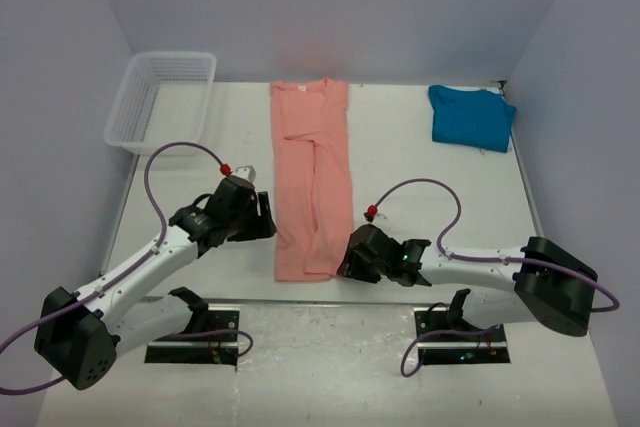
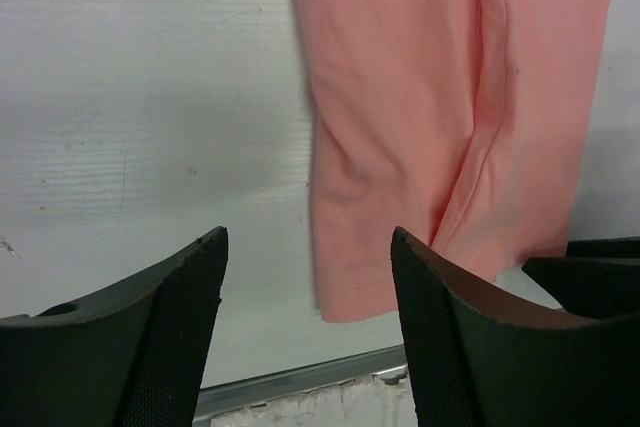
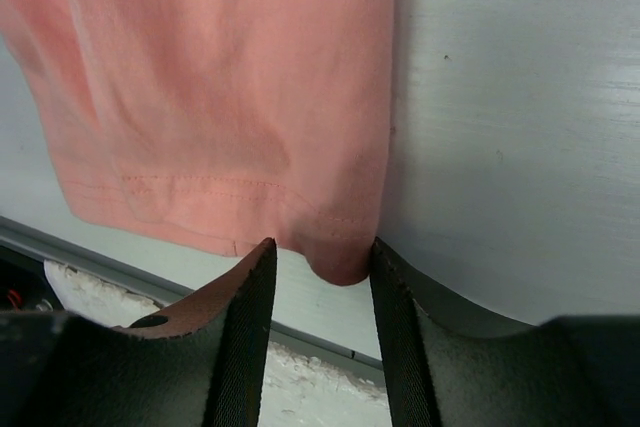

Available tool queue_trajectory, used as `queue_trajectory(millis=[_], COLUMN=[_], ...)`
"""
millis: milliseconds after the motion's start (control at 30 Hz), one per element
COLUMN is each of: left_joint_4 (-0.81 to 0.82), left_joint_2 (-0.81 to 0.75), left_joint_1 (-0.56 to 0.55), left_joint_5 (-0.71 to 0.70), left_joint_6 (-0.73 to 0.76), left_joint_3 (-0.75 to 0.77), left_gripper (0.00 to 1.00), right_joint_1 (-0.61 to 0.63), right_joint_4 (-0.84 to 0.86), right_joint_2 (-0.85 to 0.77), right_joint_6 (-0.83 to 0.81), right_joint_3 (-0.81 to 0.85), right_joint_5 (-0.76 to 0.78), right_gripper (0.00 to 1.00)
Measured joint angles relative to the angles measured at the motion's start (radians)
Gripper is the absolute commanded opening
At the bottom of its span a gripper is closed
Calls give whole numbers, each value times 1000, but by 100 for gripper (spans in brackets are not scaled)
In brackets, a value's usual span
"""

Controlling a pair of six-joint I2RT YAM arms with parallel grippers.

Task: Fold and stack the t-shirts
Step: Grab the bottom of the folded rectangular tshirt with both arms

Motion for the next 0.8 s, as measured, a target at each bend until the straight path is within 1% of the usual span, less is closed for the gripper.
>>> queue_trajectory(millis=[300, 500, 600, 633, 800], left_joint_4=[-32, -34, -37, -39, -51], left_joint_2=[-1, -3, -2, 0, 31], left_joint_1=[0, 0, -5, -7, -18], left_joint_5=[-12, -11, -8, -8, 3], left_joint_6=[-7, -18, -24, -26, -37], left_joint_3=[-13, -17, -24, -26, -31], left_gripper=[67, 67, 66, 66, 66], right_joint_1=[0, 0, -1, 0, -1], right_joint_4=[-42, -44, -45, -45, -47], right_joint_2=[22, 60, 70, 72, 72], right_joint_6=[44, 55, 62, 64, 70], right_joint_3=[23, 47, 51, 51, 51], right_joint_5=[40, 50, 52, 53, 54], right_gripper=[37, 25, 9, 0, 0])
